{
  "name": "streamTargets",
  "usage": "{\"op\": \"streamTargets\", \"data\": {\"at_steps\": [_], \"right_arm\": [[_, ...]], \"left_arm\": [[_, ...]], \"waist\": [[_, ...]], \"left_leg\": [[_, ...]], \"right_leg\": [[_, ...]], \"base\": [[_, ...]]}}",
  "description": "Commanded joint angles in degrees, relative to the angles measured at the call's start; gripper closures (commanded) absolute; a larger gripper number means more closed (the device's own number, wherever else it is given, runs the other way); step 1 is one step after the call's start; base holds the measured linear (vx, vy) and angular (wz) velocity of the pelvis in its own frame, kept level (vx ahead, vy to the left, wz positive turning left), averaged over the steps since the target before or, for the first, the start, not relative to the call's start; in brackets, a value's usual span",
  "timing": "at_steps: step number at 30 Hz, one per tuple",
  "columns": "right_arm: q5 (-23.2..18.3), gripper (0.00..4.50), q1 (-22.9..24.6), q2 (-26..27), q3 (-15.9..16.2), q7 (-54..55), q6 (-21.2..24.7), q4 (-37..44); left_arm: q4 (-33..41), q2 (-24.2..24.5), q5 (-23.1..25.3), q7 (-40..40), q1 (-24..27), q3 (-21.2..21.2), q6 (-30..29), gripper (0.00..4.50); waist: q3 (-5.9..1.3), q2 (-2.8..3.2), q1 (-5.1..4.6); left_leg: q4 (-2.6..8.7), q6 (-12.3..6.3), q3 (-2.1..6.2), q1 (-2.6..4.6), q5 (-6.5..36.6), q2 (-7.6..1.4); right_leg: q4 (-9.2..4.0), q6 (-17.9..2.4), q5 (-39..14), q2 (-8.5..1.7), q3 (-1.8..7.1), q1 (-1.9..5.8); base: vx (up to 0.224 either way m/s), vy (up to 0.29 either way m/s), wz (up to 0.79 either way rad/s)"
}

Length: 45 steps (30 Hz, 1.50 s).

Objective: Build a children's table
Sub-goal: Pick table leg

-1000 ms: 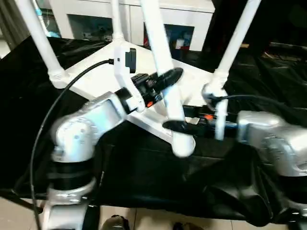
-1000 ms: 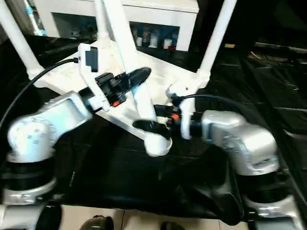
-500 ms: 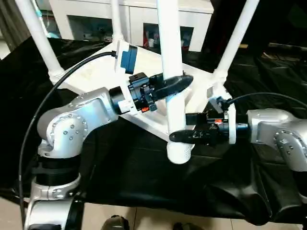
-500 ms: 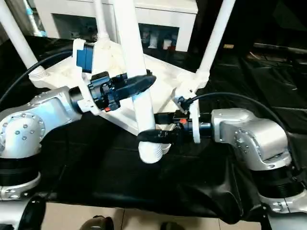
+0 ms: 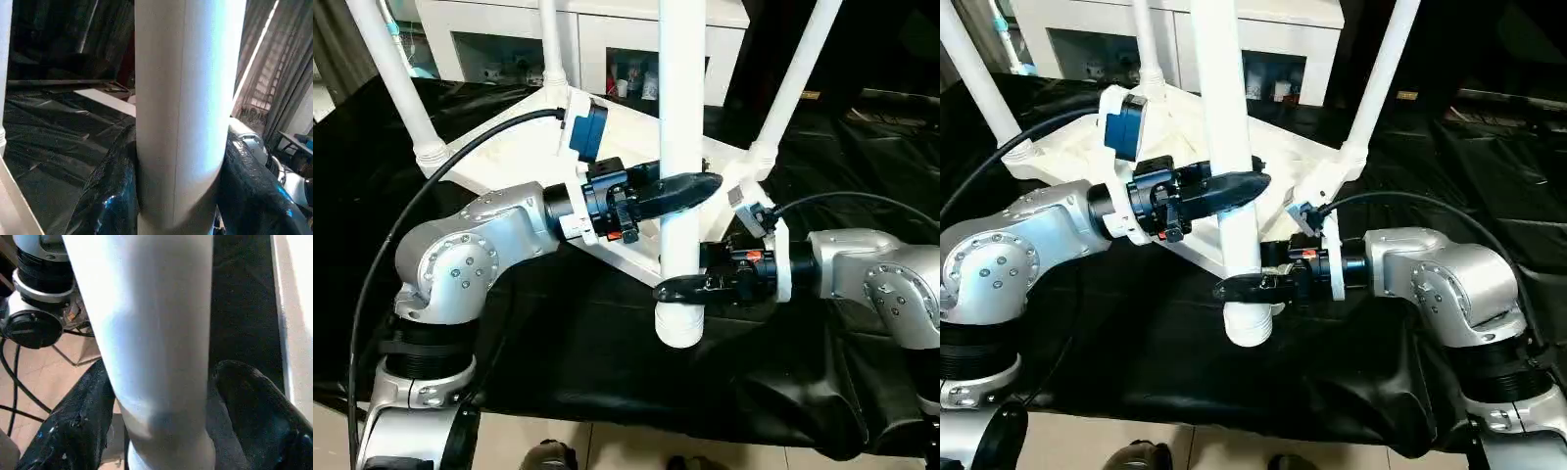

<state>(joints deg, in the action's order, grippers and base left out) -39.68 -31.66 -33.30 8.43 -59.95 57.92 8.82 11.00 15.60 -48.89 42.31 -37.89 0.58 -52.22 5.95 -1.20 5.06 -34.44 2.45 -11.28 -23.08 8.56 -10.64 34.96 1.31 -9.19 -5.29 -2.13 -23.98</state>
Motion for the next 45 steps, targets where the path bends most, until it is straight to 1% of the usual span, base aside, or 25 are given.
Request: {"op": "streamTargets", "data": {"at_steps": [1, 4, 10, 11, 14, 15, 16, 17, 20, 22, 31, 33, 34, 35, 36, 37, 38, 39, 40, 41, 42, 43, 44, 45], "right_arm": [[-0.4, 1.11, -0.9, 0.0, 0.2, -0.2, 0.2, 0.9], [0.6, 1.11, -0.8, -0.2, 1.1, -0.2, -0.9, 1.1], [1.2, 1.11, -0.5, -0.1, 1.4, 0.0, -1.7, 1.4], [1.1, 1.38, -0.4, 0.0, 1.5, 0.0, -1.8, 1.5], [1.1, 1.51, -0.3, 0.1, 1.4, -0.1, -1.8, 1.5], [1.1, 1.65, -0.3, 0.2, 1.4, 0.0, -1.9, 1.5], [1.0, 1.65, -0.3, 0.2, 1.4, 0.1, -2.0, 1.5], [1.0, 1.80, -0.3, 0.2, 1.4, 0.1, -2.0, 1.4], [1.0, 1.97, -0.3, 0.5, 1.2, 0.2, -2.2, 1.2], [1.0, 2.32, -0.3, 0.6, 1.2, 0.1, -2.3, 1.2], [1.0, 2.52, -0.2, 0.9, 0.9, 0.2, -2.5, 1.0], [1.1, 2.53, -0.1, 0.9, 0.9, 0.2, -2.6, 0.9], [1.0, 2.53, -0.1, 1.0, 0.8, 0.4, -2.7, 0.9], [1.0, 2.53, -0.1, 1.0, 0.7, 0.4, -2.7, 0.9], [0.9, 2.53, 0.1, 1.2, 0.3, 0.8, -2.8, 0.9], [0.9, 2.53, 0.2, 1.4, 0.0, 1.1, -2.9, 0.9], [0.9, 2.54, 0.3, 1.6, -0.3, 1.4, -3.0, 0.9], [0.9, 2.56, 0.5, 1.7, -0.5, 1.6, -3.1, 1.0], [0.9, 2.58, 0.7, 2.1, -1.2, 2.3, -3.4, 1.0], [0.8, 2.61, 0.8, 2.5, -1.8, 3.0, -3.6, 0.9], [0.3, 2.61, 0.9, 3.6, -3.5, 4.6, -3.9, 0.7], [-0.1, 2.63, 0.9, 4.3, -4.4, 5.5, -4.0, 0.6], [-0.5, 2.63, 1.0, 4.6, -5.1, 5.8, -4.0, 0.6], [-1.3, 2.63, 1.0, 5.2, -6.3, 6.5, -3.8, 0.6]], "left_arm": [[0.3, 0.4, 0.2, 0.8, -1.1, -0.9, 1.0, 2.70], [-0.1, 0.6, 0.7, 1.1, -1.2, -0.9, 1.4, 2.70], [-0.3, 0.6, 0.9, 1.3, -1.2, -1.0, 1.5, 2.70], [-0.4, 0.5, 1.0, 1.3, -1.3, -0.9, 1.6, 2.70], [-0.4, 0.6, 1.0, 1.4, -1.2, -1.2, 1.8, 2.70], [-0.4, 0.6, 0.9, 1.4, -1.2, -1.2, 1.8, 2.70], [-0.4, 0.6, 0.9, 1.6, -1.2, -1.2, 1.7, 2.70], [-0.4, 0.7, 0.8, 1.6, -1.2, -1.3, 1.7, 2.70], [-0.4, 0.7, 0.9, 1.7, -1.1, -1.4, 1.8, 2.70], [-0.3, 0.7, 0.9, 1.6, -1.1, -1.5, 1.8, 2.70], [-0.2, 0.7, 0.9, 1.6, -0.9, -1.6, 2.0, 2.71], [-0.2, 0.7, 1.2, 1.4, -0.9, -1.6, 2.2, 2.71], [-0.4, 0.4, 1.6, 0.1, -1.0, -1.2, 2.4, 2.71], [-0.5, 0.2, 1.7, -0.4, -1.0, -1.1, 2.4, 2.71], [-1.4, -1.1, 0.3, -2.5, -1.3, 0.6, 1.5, 2.36], [-1.7, -1.9, -1.2, -2.9, -1.4, 1.8, 1.2, 2.01], [-1.9, -2.4, -2.5, -2.9, -1.5, 2.7, 1.0, 2.01], [-1.9, -2.9, -3.2, -3.1, -1.4, 3.3, 1.1, 2.01], [-2.4, -4.1, -3.2, -3.9, -1.2, 4.4, 2.9, 1.98], [-2.6, -4.7, -2.9, -4.0, -0.9, 4.9, 4.6, 1.78], [-3.1, -5.9, -2.9, -3.9, 0.0, 5.8, 7.0, 1.78], [-3.5, -6.6, -3.4, -4.1, 0.4, 6.6, 7.7, 1.55], [-4.1, -7.7, -4.4, -4.7, 0.5, 7.8, 8.6, 1.55], [-5.4, -9.9, -6.6, -6.0, 0.6, 10.4, 10.5, 1.54]], "waist": [[-4.71, -0.32, 0.00], [-4.68, -0.33, -0.02], [-4.70, -0.30, -0.03], [-4.69, -0.26, -0.05], [-4.70, -0.34, -0.05], [-4.72, -0.33, -0.05], [-4.70, -0.30, -0.04], [-4.67, -0.30, -0.05], [-4.66, -0.29, -0.06], [-4.65, -0.27, -0.08], [-4.68, -0.34, -0.06], [-4.71, -0.17, -0.02], [-4.69, -0.30, -0.09], [-4.69, -0.30, -0.09], [-4.74, -0.23, -0.06], [-4.71, -0.27, -0.06], [-4.73, -0.35, -0.02], [-4.94, -0.42, 0.00], [-4.93, -0.34, 0.01], [-5.01, -0.25, 0.09], [-5.14, 0.12, 0.13], [-5.20, 0.08, 0.06], [-5.20, 0.08, 0.06], [-5.30, 0.23, 0.12]], "left_leg": [[4.12, 1.63, 0.91, 1.79, 13.8, -1.86], [4.13, 1.75, 0.90, 1.79, 13.9, -1.85], [4.12, 1.90, 0.90, 1.77, 13.9, -1.84], [4.13, 1.86, 0.92, 1.78, 13.9, -1.84], [4.10, 1.68, 0.90, 1.74, 13.7, -1.84], [4.09, 1.65, 0.91, 1.72, 13.6, -1.83], [4.11, 1.64, 0.90, 1.76, 13.6, -1.85], [4.11, 1.66, 0.90, 1.77, 13.7, -1.84], [4.10, 1.64, 0.89, 1.80, 14.0, -1.84], [4.15, 1.78, 0.93, 1.81, 14.1, -1.87], [4.14, 1.81, 0.91, 1.81, 14.1, -1.85], [4.14, 1.84, 0.95, 1.77, 13.9, -1.85], [4.12, 1.79, 0.90, 1.76, 14.0, -1.81], [4.12, 1.79, 0.90, 1.76, 14.0, -1.81], [4.09, 1.83, 0.91, 1.80, 14.0, -1.89], [4.06, 1.86, 0.88, 1.75, 14.1, -1.83], [4.01, 1.82, 0.84, 1.72, 13.9, -1.76], [3.94, 1.79, 0.85, 1.69, 13.7, -1.75], [3.96, 1.75, 0.86, 1.68, 13.5, -1.81], [3.95, 1.63, 0.92, 1.70, 13.5, -1.83], [3.92, 1.52, 0.94, 1.64, 13.4, -1.79], [3.95, 1.63, 0.92, 1.58, 13.5, -1.75], [3.95, 1.63, 0.92, 1.58, 13.5, -1.75], [3.90, 1.70, 0.90, 1.69, 13.7, -1.75]], "right_leg": [[-3.92, -11.0, -16.3, -2.08, 1.74, 2.47], [-3.94, -10.8, -16.6, -2.09, 1.75, 2.45], [-3.89, -10.8, -16.3, -2.08, 1.77, 2.46], [-3.86, -10.9, -16.1, -2.05, 1.76, 2.47], [-3.84, -11.0, -15.8, -2.07, 1.75, 2.50], [-3.81, -11.1, -15.7, -2.09, 1.75, 2.54], [-3.80, -11.1, -15.7, -2.06, 1.75, 2.50], [-3.82, -11.1, -15.8, -2.04, 1.74, 2.48], [-3.89, -11.0, -16.2, -2.07, 1.76, 2.44], [-3.86, -11.0, -16.3, -2.04, 1.74, 2.45], [-3.90, -10.7, -16.6, -2.06, 1.76, 2.44], [-3.81, -10.9, -16.1, -2.06, 1.74, 2.47], [-3.85, -10.9, -16.0, -2.01, 1.74, 2.47], [-3.85, -10.9, -16.0, -2.01, 1.74, 2.47], [-3.78, -11.1, -15.7, -2.06, 1.77, 2.49], [-3.78, -11.2, -15.7, -2.04, 1.76, 2.49], [-3.86, -11.4, -15.6, -2.08, 1.75, 2.52], [-3.78, -11.5, -15.5, -2.10, 1.71, 2.67], [-3.84, -11.9, -15.0, -2.10, 1.66, 2.66], [-3.87, -11.8, -14.9, -2.13, 1.65, 2.68], [-3.88, -11.9, -14.5, -2.18, 1.66, 2.73], [-3.92, -12.0, -14.0, -2.12, 1.56, 2.77], [-3.92, -12.0, -14.0, -2.12, 1.56, 2.77], [-3.82, -12.3, -13.3, -2.05, 1.58, 2.80]], "base": [[0.000, 0.000, 0.00], [0.000, 0.000, 0.00], [0.000, 0.000, 0.00], [0.000, 0.000, 0.00], [0.000, 0.000, 0.00], [0.000, 0.000, 0.00], [0.000, 0.000, 0.00], [0.000, 0.000, 0.00], [0.000, 0.000, 0.00], [0.000, 0.000, 0.00], [0.000, 0.000, 0.00], [0.000, 0.000, 0.00], [0.000, 0.000, 0.00], [0.000, 0.000, 0.00], [0.000, 0.000, 0.00], [0.000, 0.000, 0.00], [0.000, 0.000, 0.00], [0.000, 0.000, 0.00], [0.000, 0.000, 0.00], [0.000, 0.000, 0.00], [0.000, 0.000, 0.00], [0.000, 0.000, 0.00], [0.000, 0.000, 0.00], [0.000, 0.000, 0.00]]}}
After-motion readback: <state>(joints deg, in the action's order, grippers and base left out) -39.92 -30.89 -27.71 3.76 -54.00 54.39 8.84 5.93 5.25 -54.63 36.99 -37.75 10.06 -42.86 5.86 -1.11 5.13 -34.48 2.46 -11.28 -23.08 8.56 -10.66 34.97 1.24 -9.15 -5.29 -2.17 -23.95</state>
